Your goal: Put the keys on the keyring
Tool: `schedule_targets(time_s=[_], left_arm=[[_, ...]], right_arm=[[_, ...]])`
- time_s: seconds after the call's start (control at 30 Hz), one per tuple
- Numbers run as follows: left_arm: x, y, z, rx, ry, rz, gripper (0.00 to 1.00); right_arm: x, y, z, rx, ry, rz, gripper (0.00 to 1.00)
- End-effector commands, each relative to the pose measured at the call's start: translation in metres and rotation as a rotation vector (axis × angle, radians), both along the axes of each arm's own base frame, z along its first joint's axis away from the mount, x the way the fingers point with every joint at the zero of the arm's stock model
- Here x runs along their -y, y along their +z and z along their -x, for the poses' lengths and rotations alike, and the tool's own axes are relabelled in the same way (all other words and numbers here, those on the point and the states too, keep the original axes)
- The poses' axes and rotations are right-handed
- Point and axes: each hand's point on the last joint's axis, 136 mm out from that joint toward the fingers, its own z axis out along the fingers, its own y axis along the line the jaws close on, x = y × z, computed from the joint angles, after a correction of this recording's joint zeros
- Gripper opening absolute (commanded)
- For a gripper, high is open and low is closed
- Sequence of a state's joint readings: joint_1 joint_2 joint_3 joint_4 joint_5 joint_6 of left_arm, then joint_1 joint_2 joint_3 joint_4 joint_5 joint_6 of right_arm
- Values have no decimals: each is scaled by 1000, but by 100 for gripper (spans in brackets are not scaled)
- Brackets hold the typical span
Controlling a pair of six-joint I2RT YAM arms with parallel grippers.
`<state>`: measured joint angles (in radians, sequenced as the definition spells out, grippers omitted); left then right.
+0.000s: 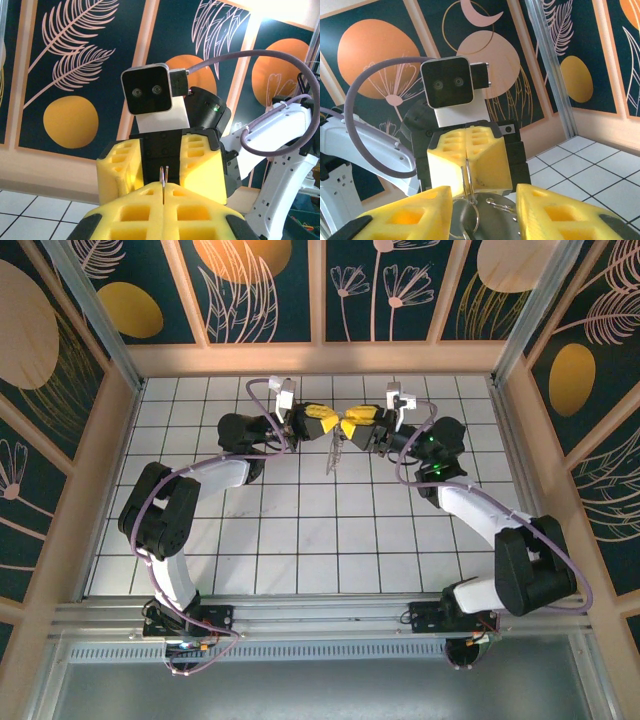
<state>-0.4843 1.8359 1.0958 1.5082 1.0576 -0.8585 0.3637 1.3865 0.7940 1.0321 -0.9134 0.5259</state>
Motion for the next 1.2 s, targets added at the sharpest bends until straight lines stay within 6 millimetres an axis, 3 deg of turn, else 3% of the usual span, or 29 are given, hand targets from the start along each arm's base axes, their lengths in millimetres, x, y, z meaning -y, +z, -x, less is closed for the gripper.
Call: schedule_targets(time_s=[0.0, 0.2, 0.5, 0.77, 0.83, 0.97, 1.03, 1.17], left_arm=[[-1, 13, 3, 44, 5, 41, 0], [-1, 12, 3, 42, 3, 42, 0], [-1, 11, 3, 34, -1, 44, 0], [-1, 10, 4, 31, -3, 42, 0], [-1, 11, 5, 33, -2, 44, 0], [-1, 10, 4, 29, -3, 44, 0], [-1, 9, 5, 26, -5, 42, 0], [-1, 9, 5, 25, -4, 43, 0]], right_arm=[[-3, 22, 4, 75, 14, -37, 34], [-5, 24, 3, 78, 17, -40, 26], [-6, 24, 2, 78, 17, -38, 0], [-5, 23, 1, 75, 12, -31, 0], [-5, 23, 0, 68, 9, -32, 19], [-6, 25, 0, 69, 14, -37, 21], [-6, 25, 0, 68, 18, -39, 18], [-7, 23, 0, 66, 24, -34, 0]])
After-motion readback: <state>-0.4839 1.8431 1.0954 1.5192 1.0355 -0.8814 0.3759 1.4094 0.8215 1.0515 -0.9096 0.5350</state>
